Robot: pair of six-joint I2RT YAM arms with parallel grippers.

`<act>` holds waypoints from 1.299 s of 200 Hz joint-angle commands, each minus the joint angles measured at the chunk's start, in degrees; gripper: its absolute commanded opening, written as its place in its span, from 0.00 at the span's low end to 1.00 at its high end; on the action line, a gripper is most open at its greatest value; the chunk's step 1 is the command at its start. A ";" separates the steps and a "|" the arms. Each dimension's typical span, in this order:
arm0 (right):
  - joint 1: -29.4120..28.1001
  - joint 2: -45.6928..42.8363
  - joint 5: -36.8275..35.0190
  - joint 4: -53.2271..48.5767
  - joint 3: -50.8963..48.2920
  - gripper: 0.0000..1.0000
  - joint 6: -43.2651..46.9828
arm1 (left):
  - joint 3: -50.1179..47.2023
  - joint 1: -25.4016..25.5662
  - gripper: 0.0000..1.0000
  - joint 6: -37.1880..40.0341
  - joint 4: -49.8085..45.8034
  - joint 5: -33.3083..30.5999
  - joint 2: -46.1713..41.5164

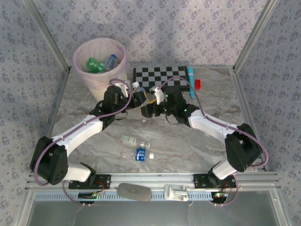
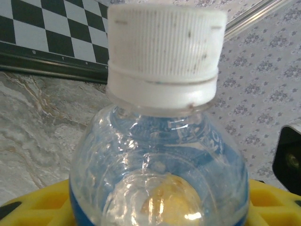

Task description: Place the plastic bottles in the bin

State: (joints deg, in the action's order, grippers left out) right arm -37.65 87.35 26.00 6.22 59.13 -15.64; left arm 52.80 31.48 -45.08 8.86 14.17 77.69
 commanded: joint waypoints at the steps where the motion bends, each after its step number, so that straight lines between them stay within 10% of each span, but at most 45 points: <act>1: -0.03 -3.31 0.22 0.01 -0.80 0.81 0.24 | 6.68 -1.18 0.50 6.72 -2.36 -2.97 -0.51; 41: 0.26 -6.83 -0.57 0.46 -2.92 1.00 1.08 | 15.03 -5.79 0.50 12.44 -7.01 -3.15 1.50; 260: 0.27 -6.84 -6.37 -5.29 -3.12 1.00 2.54 | 42.08 -24.77 0.55 42.15 -26.02 -15.92 12.68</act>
State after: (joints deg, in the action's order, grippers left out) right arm -37.47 80.93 20.82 2.52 55.51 -13.96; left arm 91.46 6.96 -6.63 -13.15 -0.56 87.70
